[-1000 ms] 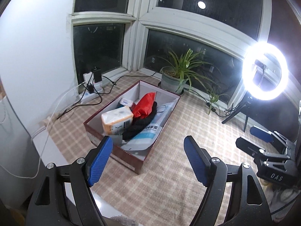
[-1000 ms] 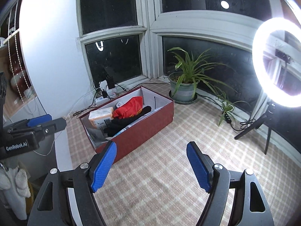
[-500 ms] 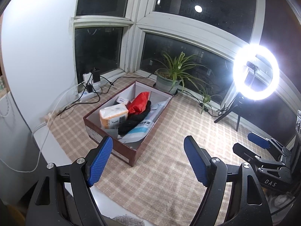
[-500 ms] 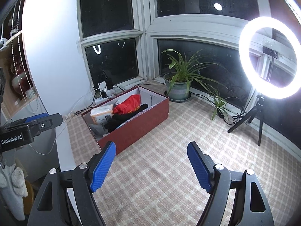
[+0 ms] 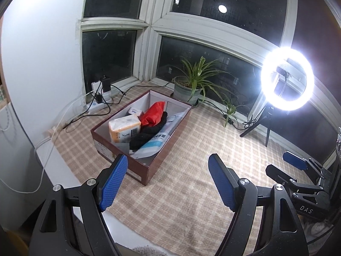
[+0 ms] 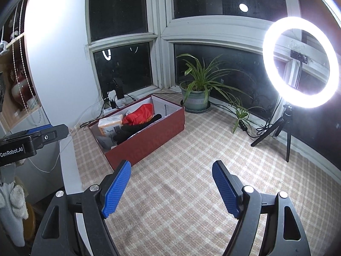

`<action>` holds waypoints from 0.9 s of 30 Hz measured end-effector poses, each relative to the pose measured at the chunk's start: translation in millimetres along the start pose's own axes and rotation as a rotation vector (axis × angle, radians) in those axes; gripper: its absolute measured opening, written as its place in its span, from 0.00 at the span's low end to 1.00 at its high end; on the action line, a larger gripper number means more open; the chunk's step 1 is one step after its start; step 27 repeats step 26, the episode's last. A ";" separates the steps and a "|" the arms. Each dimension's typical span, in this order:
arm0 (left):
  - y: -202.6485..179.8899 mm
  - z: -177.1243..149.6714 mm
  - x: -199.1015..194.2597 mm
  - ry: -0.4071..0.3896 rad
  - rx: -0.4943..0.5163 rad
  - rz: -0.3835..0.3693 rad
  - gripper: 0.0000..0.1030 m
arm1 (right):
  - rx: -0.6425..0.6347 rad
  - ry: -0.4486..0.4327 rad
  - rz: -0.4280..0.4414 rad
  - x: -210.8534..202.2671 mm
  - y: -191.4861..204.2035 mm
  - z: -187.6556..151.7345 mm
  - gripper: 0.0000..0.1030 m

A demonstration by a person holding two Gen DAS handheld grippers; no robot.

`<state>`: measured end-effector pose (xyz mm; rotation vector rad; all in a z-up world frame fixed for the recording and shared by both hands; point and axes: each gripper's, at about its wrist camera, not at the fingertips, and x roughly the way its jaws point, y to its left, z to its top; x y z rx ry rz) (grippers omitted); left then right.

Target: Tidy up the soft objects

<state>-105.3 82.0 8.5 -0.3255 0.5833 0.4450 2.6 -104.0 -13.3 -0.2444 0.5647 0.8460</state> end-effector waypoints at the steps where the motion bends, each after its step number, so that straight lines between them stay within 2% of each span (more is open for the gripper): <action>1: 0.0 0.1 0.0 -0.002 0.000 0.001 0.76 | 0.001 0.001 0.000 0.2 -0.9 -0.4 0.73; 21: -3.2 -4.4 0.9 0.003 -0.001 -0.001 0.76 | 0.009 0.017 -0.009 3.6 -3.6 -6.1 0.73; 27: -5.9 -7.8 -1.5 -0.020 0.014 0.005 0.76 | 0.017 0.024 -0.013 6.6 -6.4 -9.3 0.73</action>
